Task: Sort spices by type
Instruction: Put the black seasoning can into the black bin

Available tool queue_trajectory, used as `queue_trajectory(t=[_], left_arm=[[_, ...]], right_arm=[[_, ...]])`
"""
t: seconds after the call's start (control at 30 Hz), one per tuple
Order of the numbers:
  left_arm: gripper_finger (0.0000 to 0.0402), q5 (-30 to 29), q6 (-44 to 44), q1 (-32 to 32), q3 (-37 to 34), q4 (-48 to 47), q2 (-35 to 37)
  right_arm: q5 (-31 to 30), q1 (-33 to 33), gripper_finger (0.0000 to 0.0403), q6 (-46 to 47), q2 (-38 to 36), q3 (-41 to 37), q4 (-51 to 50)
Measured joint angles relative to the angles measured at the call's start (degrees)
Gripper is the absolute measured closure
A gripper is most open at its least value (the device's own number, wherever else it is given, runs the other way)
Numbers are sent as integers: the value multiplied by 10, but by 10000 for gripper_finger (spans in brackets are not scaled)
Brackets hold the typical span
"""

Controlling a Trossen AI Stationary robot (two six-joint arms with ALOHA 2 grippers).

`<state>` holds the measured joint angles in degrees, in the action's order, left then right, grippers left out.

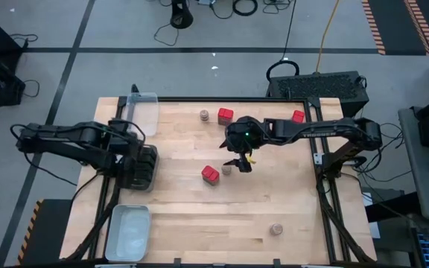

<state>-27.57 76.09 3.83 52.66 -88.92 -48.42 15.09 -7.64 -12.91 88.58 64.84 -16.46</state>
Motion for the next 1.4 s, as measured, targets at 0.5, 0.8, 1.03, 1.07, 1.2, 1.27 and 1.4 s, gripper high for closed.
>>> queue_trajectory(t=[0.5,0.8,1.03,1.07,1.2,1.27,1.4], left_arm=[[236,-14,31,3,-36,7,-1],[236,-56,46,3,-36,2,-23],[236,-56,61,3,-36,1,-37],[236,-55,61,3,-36,1,-38],[236,-35,61,3,-36,1,-41],[236,-16,62,3,-36,0,-41],[236,-7,62,3,-36,-1,-41]], right_arm=[[0,0,88,-2,0,-17,30],[0,0,88,0,0,-17,23],[0,2,88,-2,0,-17,16],[0,2,88,-3,0,-17,16],[0,2,88,-7,0,-17,13],[0,2,88,-13,0,-17,11],[0,2,88,-19,0,-17,11]])
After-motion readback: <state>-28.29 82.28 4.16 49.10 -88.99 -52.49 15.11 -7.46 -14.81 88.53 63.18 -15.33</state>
